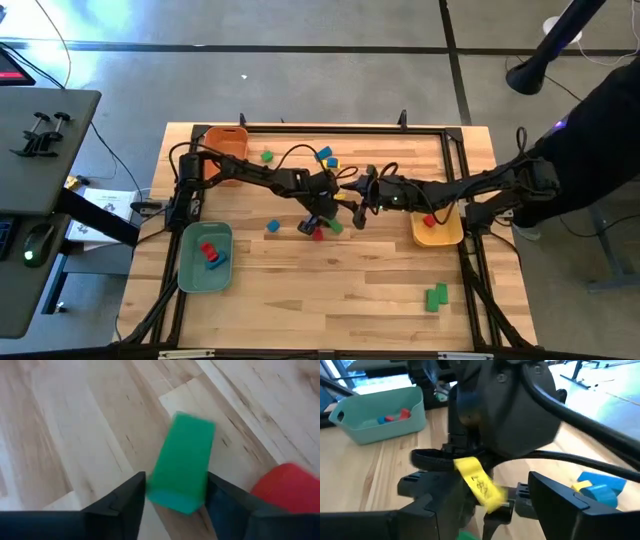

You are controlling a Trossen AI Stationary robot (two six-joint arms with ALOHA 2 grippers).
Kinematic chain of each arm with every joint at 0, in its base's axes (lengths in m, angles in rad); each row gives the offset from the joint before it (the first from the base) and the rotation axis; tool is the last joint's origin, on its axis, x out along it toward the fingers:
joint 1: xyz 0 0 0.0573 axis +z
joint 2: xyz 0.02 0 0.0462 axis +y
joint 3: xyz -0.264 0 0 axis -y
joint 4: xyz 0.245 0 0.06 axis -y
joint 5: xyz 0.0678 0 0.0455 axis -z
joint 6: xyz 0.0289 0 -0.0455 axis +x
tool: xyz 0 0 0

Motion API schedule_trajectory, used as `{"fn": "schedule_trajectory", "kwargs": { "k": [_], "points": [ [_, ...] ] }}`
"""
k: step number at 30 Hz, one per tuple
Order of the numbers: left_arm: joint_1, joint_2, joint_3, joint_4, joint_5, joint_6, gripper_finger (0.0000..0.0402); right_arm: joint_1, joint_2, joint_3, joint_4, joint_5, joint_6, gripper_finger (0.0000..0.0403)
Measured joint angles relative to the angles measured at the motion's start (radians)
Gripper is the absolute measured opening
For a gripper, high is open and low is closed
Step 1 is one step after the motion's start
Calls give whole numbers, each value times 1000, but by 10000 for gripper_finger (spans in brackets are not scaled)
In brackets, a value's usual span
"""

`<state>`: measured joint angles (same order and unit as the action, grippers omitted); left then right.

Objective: Sort blocks by size
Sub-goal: Put the green triangle block into the orange bin

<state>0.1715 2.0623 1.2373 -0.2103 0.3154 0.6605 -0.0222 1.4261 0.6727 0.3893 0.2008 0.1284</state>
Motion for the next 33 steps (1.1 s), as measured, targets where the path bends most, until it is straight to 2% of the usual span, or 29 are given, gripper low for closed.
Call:
{"fn": "schedule_trajectory", "kwargs": {
  "k": [6,10,12,16,19,22,27,33],
  "points": [
    [0,0,0,-3,3,-51,108,48,0,0,-93,0,-1,215],
    [0,-15,0,-25,-8,-93,104,77,-13,0,-154,7,23,215],
    [-1,-31,-1,-50,-10,-108,104,92,-34,0,-187,46,33,215],
    [0,-81,-1,-105,-23,-110,104,123,-88,0,-279,189,40,215],
    [9,-124,-1,-162,-78,-110,104,139,-117,0,-317,275,48,215],
    [18,-184,-2,-217,-154,-118,104,149,-127,0,-341,317,48,215],
    [54,-308,-30,-353,-252,-120,104,149,-124,0,-367,326,55,215],
    [188,-532,-170,-481,-440,-210,104,149,-123,0,-374,327,73,215]
  ]
}}
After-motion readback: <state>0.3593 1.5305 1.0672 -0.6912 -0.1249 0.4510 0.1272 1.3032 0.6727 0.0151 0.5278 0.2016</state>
